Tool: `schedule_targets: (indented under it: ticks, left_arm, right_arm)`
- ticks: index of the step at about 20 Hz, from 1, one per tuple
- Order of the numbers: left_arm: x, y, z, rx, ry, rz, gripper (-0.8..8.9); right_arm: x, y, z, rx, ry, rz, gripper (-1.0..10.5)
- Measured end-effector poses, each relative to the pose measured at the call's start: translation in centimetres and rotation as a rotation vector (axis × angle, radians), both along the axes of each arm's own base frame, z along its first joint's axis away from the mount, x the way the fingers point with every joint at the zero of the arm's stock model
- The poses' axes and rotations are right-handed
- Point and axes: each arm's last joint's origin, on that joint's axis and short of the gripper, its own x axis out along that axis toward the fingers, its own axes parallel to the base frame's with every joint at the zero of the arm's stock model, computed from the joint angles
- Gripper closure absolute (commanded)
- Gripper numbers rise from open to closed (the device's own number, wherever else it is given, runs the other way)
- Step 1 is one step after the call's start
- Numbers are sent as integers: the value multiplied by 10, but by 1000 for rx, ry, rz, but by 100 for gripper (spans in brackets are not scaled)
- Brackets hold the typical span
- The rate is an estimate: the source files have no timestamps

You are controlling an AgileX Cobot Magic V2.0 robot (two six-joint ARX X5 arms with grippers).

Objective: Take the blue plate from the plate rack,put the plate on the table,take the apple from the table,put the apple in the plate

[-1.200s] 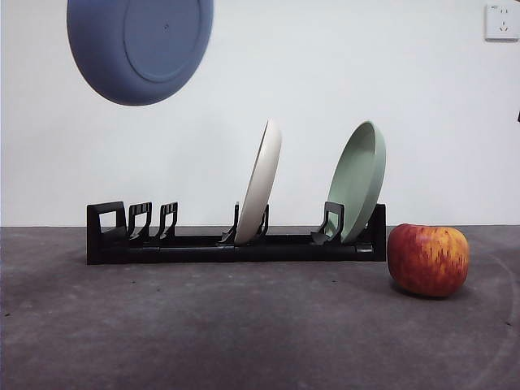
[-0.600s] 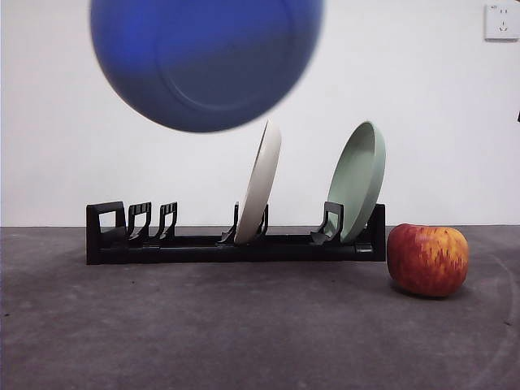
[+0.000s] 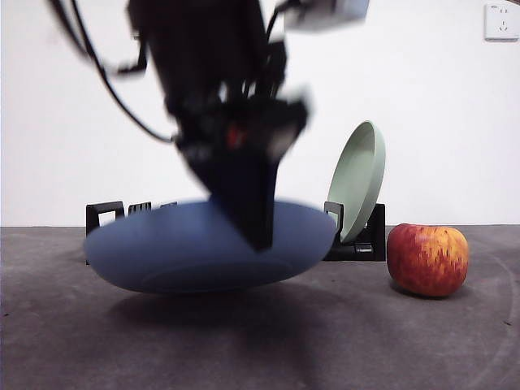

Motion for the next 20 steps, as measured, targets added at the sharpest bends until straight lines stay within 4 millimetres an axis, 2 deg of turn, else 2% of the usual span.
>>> schedule_targets:
  ticks: [2,5,10,11,13,14,16,20]
  left_arm:
    - [0,0,-10,-11,-32,-39,822]
    - [2,-4,-14,-26,-55,-67,822]
    - [3,-6,-24,11,-9,-93,805]
    - [3,-6,-28,24,4,-93,763]
    - [3,-6,-35,51,37,-88,587]
    - [2,-4,-42,84,85,-79,540]
    - [1,-2,-48,113,109,-66,521]
    - [0,0,-44,145,127,-57,521]
  right_arm:
    - [0,0,0,0,-1,0,946]
    - [0,0,0,0,-1,0,946]
    - [0,0,0,0,0,0,946]
    - [0,0,0,0,0,0,946]
    - [0,0,0,0,0,0,946]
    - [0,0,0,0,1,0,946]
    - [0,0,0,0,1,0,946]
    - [0,0,0,0,1,0,945]
